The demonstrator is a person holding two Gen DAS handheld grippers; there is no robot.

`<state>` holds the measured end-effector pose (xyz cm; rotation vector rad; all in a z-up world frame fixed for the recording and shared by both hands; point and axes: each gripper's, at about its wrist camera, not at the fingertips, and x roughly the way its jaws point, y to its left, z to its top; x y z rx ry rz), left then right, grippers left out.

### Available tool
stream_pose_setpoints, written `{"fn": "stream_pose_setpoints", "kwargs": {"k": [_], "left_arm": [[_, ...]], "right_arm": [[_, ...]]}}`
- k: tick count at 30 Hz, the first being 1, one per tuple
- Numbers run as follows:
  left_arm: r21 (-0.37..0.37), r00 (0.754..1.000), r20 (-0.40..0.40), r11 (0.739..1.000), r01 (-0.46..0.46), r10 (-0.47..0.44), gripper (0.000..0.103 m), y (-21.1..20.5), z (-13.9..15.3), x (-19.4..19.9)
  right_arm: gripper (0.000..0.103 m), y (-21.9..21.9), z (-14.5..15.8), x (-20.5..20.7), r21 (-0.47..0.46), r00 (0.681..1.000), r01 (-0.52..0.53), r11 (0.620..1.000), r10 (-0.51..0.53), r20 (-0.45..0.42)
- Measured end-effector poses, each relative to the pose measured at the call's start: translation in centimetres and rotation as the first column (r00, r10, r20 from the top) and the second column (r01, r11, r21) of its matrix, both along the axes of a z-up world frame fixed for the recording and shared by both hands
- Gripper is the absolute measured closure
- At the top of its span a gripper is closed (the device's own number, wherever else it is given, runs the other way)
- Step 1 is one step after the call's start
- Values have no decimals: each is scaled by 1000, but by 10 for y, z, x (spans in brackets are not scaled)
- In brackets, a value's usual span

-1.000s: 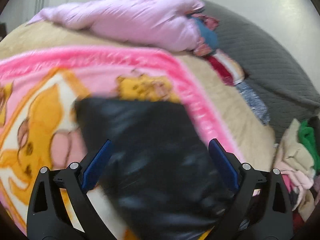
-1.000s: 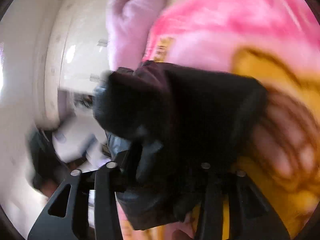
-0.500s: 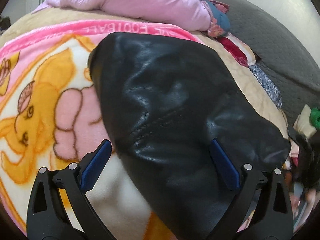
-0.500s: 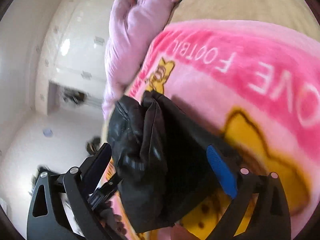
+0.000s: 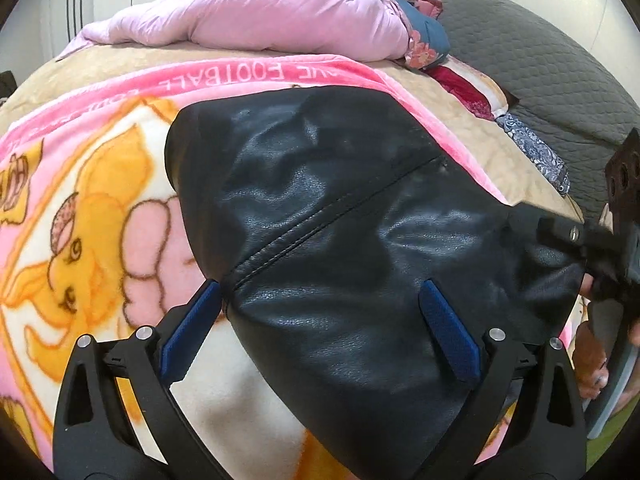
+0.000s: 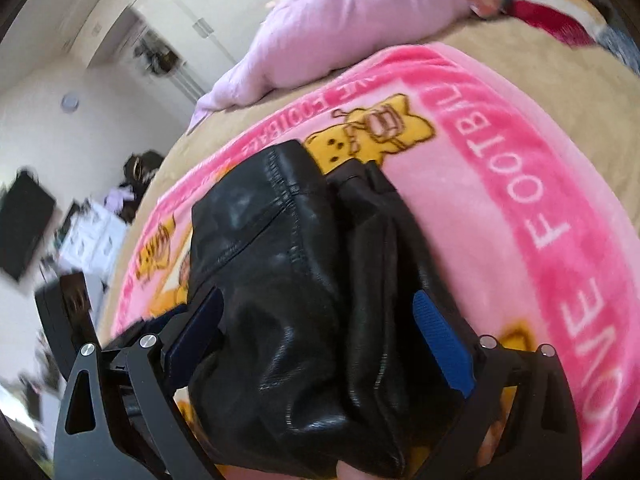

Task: Fold large clothes

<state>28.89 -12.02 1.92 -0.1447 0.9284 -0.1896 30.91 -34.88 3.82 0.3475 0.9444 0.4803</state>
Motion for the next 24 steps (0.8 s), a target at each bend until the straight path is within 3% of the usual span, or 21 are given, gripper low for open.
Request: {"fn": "stream_pose_setpoints", "kwargs": {"k": [1, 7, 10, 13, 17, 20, 21, 22, 24], "left_arm": [[2, 1000, -2, 1000, 0, 0, 10, 0, 0, 0], [-32, 1000, 4, 999, 0, 0, 10, 3, 6, 1], [-76, 1000, 25, 997, 16, -14, 10, 6, 16, -2], [-66, 999, 41, 997, 26, -23, 10, 3, 25, -5], [-71, 999, 18, 997, 35, -34, 10, -2, 15, -7], [-108, 999, -32, 994, 20, -24, 10, -1, -6, -8], [-140, 999, -40, 990, 13, -18, 10, 1, -12, -9], [-168, 999, -46, 986, 1, -9, 10, 4, -15, -10], [-229, 998, -62, 973, -26, 12, 9, 11, -22, -14]], "right_arm": [[49, 4, 0, -3, -25, 1000, -11, 1000, 12, 24], [78, 10, 14, -16, -19, 983, -30, 999, 33, 179], [79, 4, 31, -26, 33, 968, -34, 999, 25, 250], [79, -17, 37, -31, 72, 954, 8, 997, -29, 297], [77, -43, -10, -9, 102, 987, 70, 992, -83, 135], [67, -56, -47, -2, 159, 995, 85, 984, -92, 37], [55, -60, -53, -2, 173, 995, 94, 981, -98, 19], [34, -65, -58, 0, 175, 994, 103, 979, -105, 2], [5, -73, -64, 4, 124, 988, 156, 980, -152, -38]]}}
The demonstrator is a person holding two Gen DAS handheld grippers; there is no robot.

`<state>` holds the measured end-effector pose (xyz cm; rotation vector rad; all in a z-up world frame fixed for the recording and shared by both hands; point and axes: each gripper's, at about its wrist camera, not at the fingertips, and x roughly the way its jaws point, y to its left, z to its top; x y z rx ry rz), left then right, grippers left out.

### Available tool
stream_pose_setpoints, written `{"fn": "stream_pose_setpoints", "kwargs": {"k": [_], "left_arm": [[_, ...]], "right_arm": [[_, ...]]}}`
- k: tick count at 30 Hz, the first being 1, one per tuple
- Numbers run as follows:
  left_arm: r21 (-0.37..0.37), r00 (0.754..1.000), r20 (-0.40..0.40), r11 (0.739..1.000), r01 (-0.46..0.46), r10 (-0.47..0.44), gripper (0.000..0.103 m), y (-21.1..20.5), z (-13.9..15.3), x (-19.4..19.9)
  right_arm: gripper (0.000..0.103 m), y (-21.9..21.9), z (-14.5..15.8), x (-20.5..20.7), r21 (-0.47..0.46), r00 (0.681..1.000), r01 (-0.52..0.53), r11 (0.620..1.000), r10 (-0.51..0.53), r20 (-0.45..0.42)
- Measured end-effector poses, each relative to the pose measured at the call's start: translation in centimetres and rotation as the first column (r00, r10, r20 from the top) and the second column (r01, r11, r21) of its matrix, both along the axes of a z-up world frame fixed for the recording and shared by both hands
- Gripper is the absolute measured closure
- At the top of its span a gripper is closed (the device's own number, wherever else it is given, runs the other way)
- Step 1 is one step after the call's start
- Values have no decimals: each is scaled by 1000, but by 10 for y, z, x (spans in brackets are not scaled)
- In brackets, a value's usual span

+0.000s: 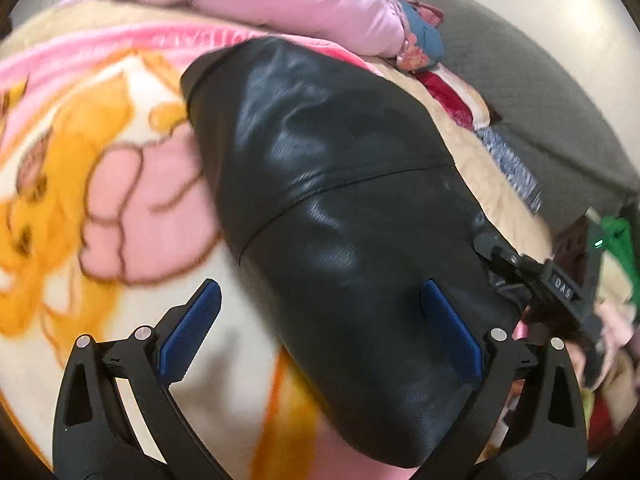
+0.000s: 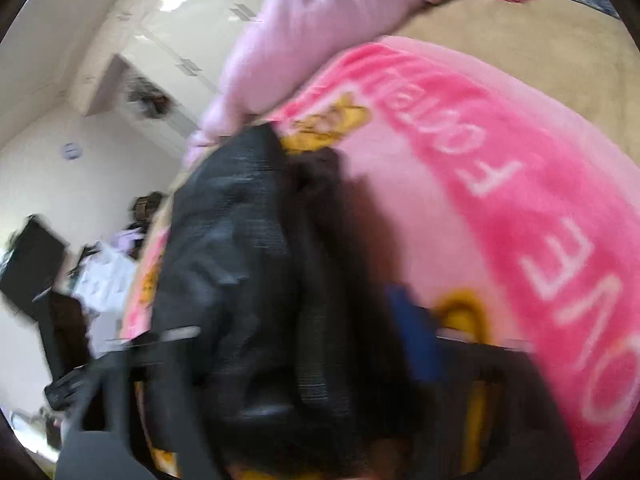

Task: Fold large clothes

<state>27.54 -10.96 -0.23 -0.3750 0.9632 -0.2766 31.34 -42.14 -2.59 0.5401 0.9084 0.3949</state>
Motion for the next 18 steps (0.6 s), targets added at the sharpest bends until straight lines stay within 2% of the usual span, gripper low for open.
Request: {"fn": "stream_pose_setpoints", "kwargs": {"k": [5, 7, 8, 13, 18], "left_arm": [[-80, 999, -44, 996, -27, 24, 9, 6, -8, -1], [-99, 998, -60, 995, -19, 13, 8, 7, -12, 5], [-99, 998, -63, 995, -16, 10, 8, 8, -13, 7], [-8, 999, -30, 1000, 23, -23, 8, 17, 1, 24], [70, 1000, -22, 997, -10, 12, 9, 31, 12, 33]], "right_arm": [[7, -1, -21, 13, 128, 994, -78, 989, 87, -68], [20, 6, -27, 11, 167, 987, -123, 978, 138, -79], [21, 9, -27, 9, 168, 986, -132, 977, 147, -82], [27, 25, -24, -1, 185, 986, -113, 976, 133, -102], [27, 65, -17, -15, 173, 984, -95, 980, 119, -131]]}}
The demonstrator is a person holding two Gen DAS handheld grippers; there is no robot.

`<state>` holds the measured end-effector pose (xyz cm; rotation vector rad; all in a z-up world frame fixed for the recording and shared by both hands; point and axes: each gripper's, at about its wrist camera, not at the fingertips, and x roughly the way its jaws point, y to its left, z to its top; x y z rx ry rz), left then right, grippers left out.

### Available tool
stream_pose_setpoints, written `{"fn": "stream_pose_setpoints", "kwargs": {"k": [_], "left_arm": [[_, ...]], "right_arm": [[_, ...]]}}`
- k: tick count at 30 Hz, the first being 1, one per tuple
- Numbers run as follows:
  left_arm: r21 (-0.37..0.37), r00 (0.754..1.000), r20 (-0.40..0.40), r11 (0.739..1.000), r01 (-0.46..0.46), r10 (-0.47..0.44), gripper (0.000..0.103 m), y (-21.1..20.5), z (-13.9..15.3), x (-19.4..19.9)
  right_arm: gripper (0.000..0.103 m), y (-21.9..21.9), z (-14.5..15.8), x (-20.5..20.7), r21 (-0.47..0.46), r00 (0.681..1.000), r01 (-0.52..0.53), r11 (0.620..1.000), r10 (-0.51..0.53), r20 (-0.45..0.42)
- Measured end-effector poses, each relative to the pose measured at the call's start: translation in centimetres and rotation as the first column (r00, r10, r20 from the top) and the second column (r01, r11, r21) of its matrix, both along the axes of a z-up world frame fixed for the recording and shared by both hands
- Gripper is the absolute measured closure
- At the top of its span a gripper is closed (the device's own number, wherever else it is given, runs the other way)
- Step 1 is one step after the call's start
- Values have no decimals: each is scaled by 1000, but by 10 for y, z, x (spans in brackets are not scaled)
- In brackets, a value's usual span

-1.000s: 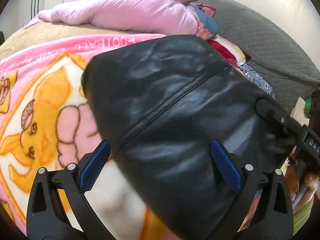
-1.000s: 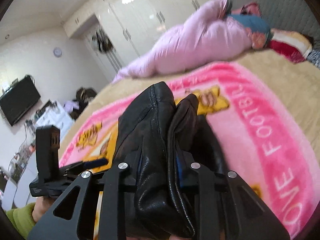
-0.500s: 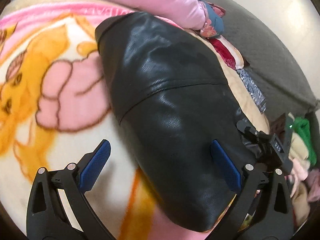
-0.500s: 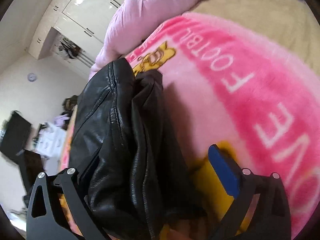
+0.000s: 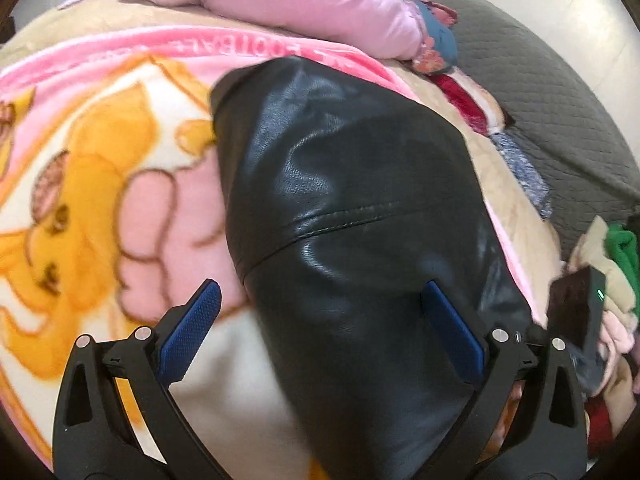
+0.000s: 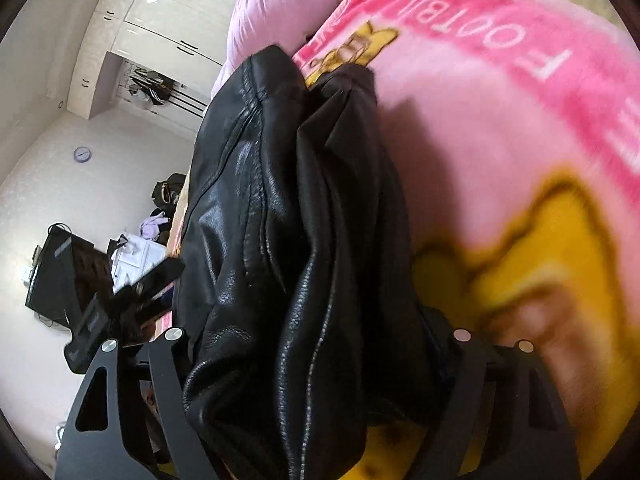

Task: Fold large clothes

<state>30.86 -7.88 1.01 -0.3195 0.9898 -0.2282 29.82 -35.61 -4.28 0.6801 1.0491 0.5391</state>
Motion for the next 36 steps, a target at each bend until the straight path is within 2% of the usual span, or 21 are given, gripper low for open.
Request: {"fn": "stream_pose_setpoints", "kwargs": {"k": [2, 5, 7, 10, 13, 15, 18, 22, 24, 33, 36], "left_arm": [[6, 1000, 1, 1000, 7, -7, 9, -1, 2, 0], [140, 1000, 22, 990, -20, 17, 9, 0, 2, -6], [118, 999, 25, 993, -26, 23, 9, 7, 1, -9], [77, 1000, 19, 997, -3, 1, 9, 12, -1, -14], [93, 999, 25, 995, 30, -33, 9, 5, -1, -22], [109, 999, 35, 993, 38, -42, 9, 2, -1, -27], [99, 998, 40, 994, 36, -41, 9, 3, -1, -29], [87, 999, 38, 996, 35, -39, 9, 6, 0, -31], [88, 999, 39, 996, 33, -36, 9, 6, 0, -32], [88, 998, 46, 995, 36, -40, 9, 4, 5, -45], [96, 998, 55, 995, 38, -44, 9, 5, 7, -50]], "right_arm": [[27, 24, 3, -8, 4, 1000, -19, 1000, 19, -1], [27, 54, 6, -23, 15, 1000, -30, 999, 30, 3], [27, 57, 7, -30, -1, 999, 14, 1000, -14, 29], [29, 43, -1, -34, 53, 996, 84, 995, -85, 16], [29, 36, -2, -37, 52, 994, 107, 993, -109, 26], [27, 38, 2, -42, 19, 991, 119, 993, -120, 59], [18, 43, 13, -54, -90, 978, 158, 983, -143, 152], [16, 59, 34, -73, -291, 941, 204, 935, -105, 322], [13, 59, 35, -82, -333, 931, 217, 918, -93, 353], [11, 54, 33, -92, -339, 921, 255, 905, -121, 370], [11, 47, 43, -99, -318, 912, 273, 908, -138, 387]]}}
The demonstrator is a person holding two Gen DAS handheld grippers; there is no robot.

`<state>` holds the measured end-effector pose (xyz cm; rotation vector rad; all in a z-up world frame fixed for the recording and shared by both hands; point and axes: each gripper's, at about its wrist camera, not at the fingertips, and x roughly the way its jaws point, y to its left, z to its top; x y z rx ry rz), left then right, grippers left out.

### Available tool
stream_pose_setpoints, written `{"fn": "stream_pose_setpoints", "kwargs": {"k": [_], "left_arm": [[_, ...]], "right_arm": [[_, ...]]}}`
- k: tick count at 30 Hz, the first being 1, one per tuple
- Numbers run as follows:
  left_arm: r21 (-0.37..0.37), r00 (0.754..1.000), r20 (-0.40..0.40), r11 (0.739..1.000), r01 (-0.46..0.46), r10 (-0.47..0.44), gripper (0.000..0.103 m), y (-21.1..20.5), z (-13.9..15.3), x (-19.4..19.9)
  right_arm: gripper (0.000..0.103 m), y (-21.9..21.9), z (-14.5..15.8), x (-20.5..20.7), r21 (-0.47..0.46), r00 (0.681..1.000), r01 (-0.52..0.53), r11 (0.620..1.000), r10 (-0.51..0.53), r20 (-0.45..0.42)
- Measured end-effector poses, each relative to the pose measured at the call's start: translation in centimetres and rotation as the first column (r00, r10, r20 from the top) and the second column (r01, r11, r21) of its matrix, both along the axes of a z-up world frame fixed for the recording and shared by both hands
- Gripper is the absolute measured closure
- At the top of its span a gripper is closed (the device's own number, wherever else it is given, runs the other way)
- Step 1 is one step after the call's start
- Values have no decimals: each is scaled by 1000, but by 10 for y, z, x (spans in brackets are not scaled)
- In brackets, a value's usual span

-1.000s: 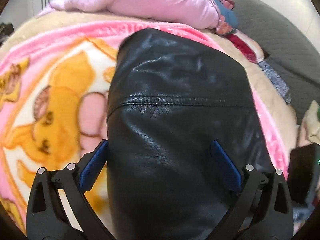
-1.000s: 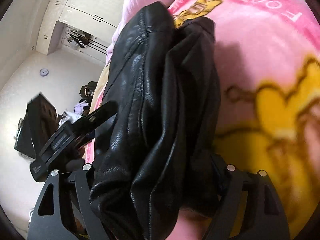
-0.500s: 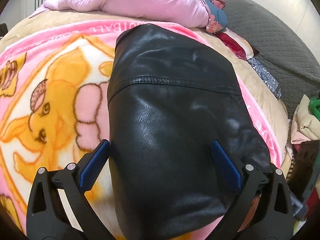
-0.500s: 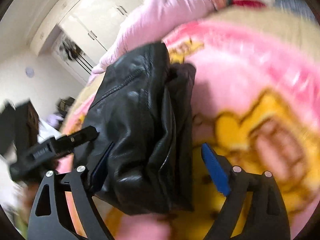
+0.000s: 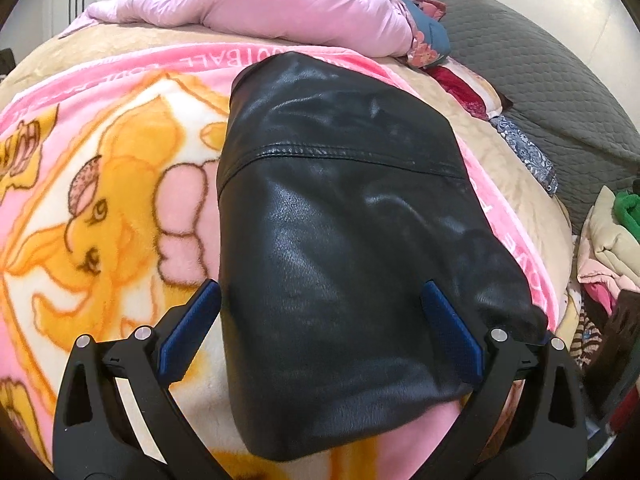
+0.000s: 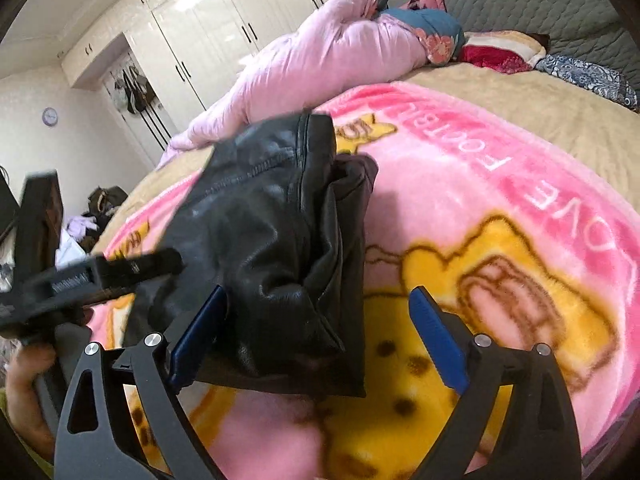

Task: Fold large clothes
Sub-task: 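Lower the folded black jacket onto the blanket with the right gripper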

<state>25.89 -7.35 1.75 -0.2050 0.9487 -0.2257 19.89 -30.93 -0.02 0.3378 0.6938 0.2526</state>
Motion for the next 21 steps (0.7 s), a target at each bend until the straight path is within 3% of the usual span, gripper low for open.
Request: {"fn": "stream_pose_setpoints", "kwargs": {"k": [4, 6, 9, 11, 15, 16, 17, 18, 19, 21], "left_arm": [[6, 1000, 7, 1000, -5, 5, 9, 6, 1, -5], [9, 1000, -4, 1000, 1, -1, 9, 6, -2, -4], [14, 1000, -9, 1000, 8, -8, 9, 4, -6, -5], [12, 1000, -6, 1000, 17, -17, 9, 1, -7, -8], [8, 1000, -5, 1000, 28, -28, 9, -2, -10, -10], [8, 1000, -4, 1000, 29, -29, 9, -3, -11, -11], [11, 1000, 0, 999, 30, -30, 9, -3, -11, -11], [11, 999, 2, 999, 32, -33, 9, -2, -11, -11], [16, 999, 3, 999, 34, -34, 9, -2, -11, -11], [21, 999, 22, 999, 33, -34, 9, -1, -9, -12]], "right_arm": [[11, -13, 40, 4, 24, 995, 17, 1000, -19, 98], [11, -14, 56, 22, 15, 996, 3, 1000, -4, 84], [12, -7, 66, 71, 28, 999, -51, 998, 51, -10], [23, 3, 63, 111, 15, 991, -81, 997, 82, -110], [25, 23, 48, 161, -72, 971, -96, 993, 77, -225], [31, 29, 38, 170, -88, 959, -108, 990, 81, -270], [43, 33, 30, 177, -78, 949, -129, 989, 100, -300], [72, 36, 27, 178, -50, 941, -153, 987, 130, -312], [85, 40, 29, 175, -35, 945, -168, 985, 151, -291], [90, 43, 44, 162, -19, 962, -198, 980, 190, -197]]}}
